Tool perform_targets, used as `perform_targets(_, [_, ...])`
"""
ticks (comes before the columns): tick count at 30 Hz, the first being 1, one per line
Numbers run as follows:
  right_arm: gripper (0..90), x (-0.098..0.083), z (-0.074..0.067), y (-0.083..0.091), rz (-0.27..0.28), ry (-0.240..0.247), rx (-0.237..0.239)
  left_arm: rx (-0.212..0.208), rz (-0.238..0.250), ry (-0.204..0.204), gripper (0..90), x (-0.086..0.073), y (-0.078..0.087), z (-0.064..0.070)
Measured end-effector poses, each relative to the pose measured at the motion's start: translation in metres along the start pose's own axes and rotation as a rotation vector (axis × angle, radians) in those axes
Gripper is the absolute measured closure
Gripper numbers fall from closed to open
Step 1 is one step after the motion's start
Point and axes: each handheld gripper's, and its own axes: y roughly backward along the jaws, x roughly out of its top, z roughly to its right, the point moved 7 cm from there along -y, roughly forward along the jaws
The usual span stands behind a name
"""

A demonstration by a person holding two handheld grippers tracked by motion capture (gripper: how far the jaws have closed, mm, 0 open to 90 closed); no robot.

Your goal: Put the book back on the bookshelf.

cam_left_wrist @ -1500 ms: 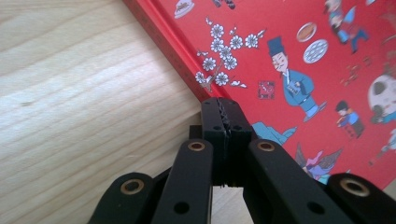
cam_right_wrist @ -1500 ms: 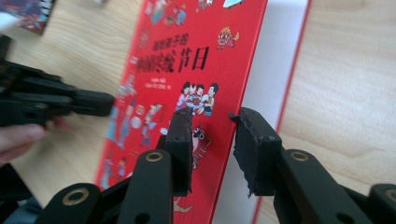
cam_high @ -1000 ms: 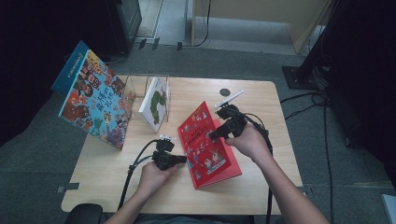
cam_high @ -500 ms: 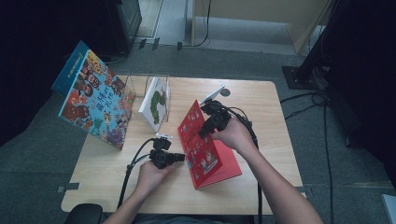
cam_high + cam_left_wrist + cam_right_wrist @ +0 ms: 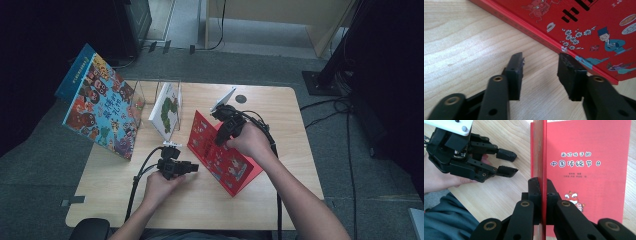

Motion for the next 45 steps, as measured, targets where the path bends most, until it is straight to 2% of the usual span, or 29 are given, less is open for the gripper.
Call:
perform_targets(4, [88.3, 0.001, 0.001, 0.009, 0.029, -0.007, 0.034, 0.007, 0.016, -0.031, 45.5, 0.007, 0.004, 0.001])
perform_targets(8, [88.4, 0.004, 0.004, 0.029, 0.066, -0.011, 0.059, -0.03, 0.039, -0.03, 40.8, 0.018, 0.007, 0.004])
perform_targets(16, [88.3, 0.01, 0.006, 0.058, 0.115, 0.012, 0.096, -0.081, 0.089, -0.071, 35.7, 0.045, 0.009, 0.019])
perform_targets(18, [88.4, 0.011, 0.005, 0.063, 0.129, 0.012, 0.116, -0.126, 0.091, -0.059, 34.9, 0.05, 0.01, 0.023])
perform_targets(24, [88.2, 0.011, 0.009, 0.069, 0.17, 0.007, 0.158, -0.185, 0.094, -0.041, 29.7, 0.059, 0.011, 0.029])
perform_targets(27, [88.1, 0.009, 0.012, 0.07, 0.184, 0.002, 0.178, -0.191, 0.094, -0.032, 25.3, 0.062, 0.011, 0.032])
perform_targets(29, [87.9, 0.007, 0.014, 0.071, 0.199, 0.002, 0.198, -0.234, 0.085, 0.018, 18.6, 0.066, 0.009, 0.035])
perform_targets(31, [87.2, 0.005, 0.014, 0.071, 0.208, 0.01, 0.214, -0.261, 0.063, 0.019, 14.0, 0.069, 0.008, 0.035])
perform_targets(33, [86.6, 0.001, 0.014, 0.069, 0.215, 0.025, 0.232, -0.298, 0.052, 0.048, 13.1, 0.07, 0.009, 0.034])
perform_targets(34, [86.5, -0.001, 0.014, 0.069, 0.219, 0.035, 0.248, -0.303, 0.057, 0.049, 13.2, 0.071, 0.01, 0.033])
perform_targets(35, [86.4, -0.004, 0.014, 0.068, 0.22, 0.045, 0.257, -0.302, 0.073, 0.046, 13.2, 0.073, 0.012, 0.032])
perform_targets(37, [86.4, -0.009, 0.017, 0.068, 0.235, 0.051, 0.28, -0.297, 0.136, 0.031, 13.2, 0.08, 0.019, 0.032])
perform_targets(38, [86.6, -0.012, 0.019, 0.069, 0.251, 0.063, 0.296, -0.298, 0.167, 0.014, 13.6, 0.082, 0.023, 0.032])
perform_targets(39, [87.1, -0.014, 0.02, 0.07, 0.27, 0.061, 0.314, -0.298, 0.193, -0.021, 13.9, 0.085, 0.028, 0.034])
perform_targets(42, [88.2, -0.023, 0.023, 0.072, 0.301, 0.104, 0.359, -0.285, 0.2, -0.09, 16.7, 0.088, 0.039, 0.037])
perform_targets(45, [88.7, -0.028, 0.026, 0.07, 0.316, 0.122, 0.4, -0.301, 0.2, -0.135, 22.5, 0.089, 0.049, 0.04])
